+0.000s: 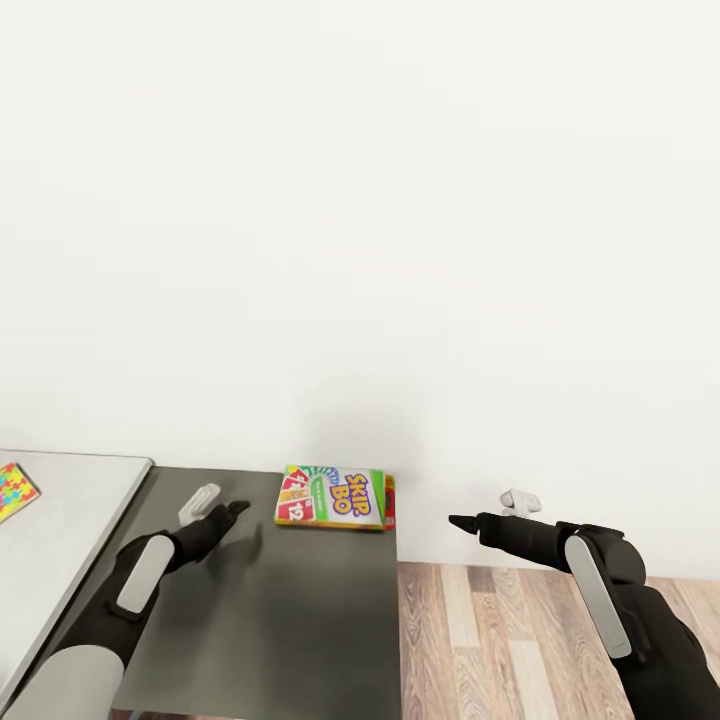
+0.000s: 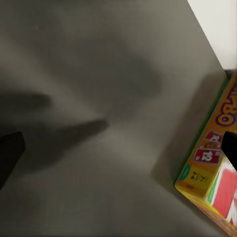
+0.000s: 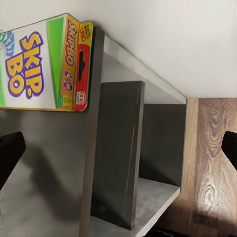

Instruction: Put all the toys in the child's room - the three board games (two on the bed and one on the table), the two jigsaw puzzles on the table, and the tennis ball on the table - inside the toy box on the table in the child's room.

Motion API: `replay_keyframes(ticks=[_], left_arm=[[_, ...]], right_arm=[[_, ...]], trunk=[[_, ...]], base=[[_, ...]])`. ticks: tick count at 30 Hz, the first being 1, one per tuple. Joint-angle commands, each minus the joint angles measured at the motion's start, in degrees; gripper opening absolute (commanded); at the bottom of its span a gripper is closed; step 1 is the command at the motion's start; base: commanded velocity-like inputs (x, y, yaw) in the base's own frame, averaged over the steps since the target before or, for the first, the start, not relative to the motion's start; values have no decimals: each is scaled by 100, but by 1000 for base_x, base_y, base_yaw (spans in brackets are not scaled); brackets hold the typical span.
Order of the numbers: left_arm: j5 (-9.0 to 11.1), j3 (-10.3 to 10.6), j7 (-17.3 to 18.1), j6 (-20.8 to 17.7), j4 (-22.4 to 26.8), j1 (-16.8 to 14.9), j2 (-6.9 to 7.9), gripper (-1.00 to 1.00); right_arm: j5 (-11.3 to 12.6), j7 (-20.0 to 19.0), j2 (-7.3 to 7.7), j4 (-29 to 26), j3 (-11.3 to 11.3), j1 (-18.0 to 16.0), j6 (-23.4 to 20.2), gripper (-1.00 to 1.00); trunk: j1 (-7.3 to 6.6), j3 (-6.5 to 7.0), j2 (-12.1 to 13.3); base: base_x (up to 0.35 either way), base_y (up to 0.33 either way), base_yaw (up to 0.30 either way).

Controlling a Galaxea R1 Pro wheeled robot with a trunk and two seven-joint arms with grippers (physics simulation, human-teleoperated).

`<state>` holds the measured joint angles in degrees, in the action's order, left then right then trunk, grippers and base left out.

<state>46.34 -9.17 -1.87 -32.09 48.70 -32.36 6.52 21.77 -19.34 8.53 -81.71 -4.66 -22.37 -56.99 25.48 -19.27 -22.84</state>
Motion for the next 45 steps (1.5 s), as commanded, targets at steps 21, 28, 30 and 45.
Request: replay_keyframes(ticks=[21, 28, 30, 45], left_arm=[[95, 112, -24, -26, -179, 1, -19, 100], [95, 115, -24, -26, -181, 1, -19, 100], [95, 116, -24, -22, -174, 1, -29, 100], [94, 286, -20, -10, -153, 1, -136, 100]], right_arm=[[-50, -60, 0, -3, -8, -5, -29, 100], [-50, -61, 3, -3, -8, -5, -31, 100], [-50, -61, 5, -3, -8, -5, -31, 100], [-54, -61, 8, -3, -11, -5, -31, 100]], trunk=[[31, -10, -8], [31, -10, -8], [31, -10, -8], [31, -9, -8]], base=[[44, 0, 0], [2, 0, 0], [1, 0, 0], [53, 0, -16]])
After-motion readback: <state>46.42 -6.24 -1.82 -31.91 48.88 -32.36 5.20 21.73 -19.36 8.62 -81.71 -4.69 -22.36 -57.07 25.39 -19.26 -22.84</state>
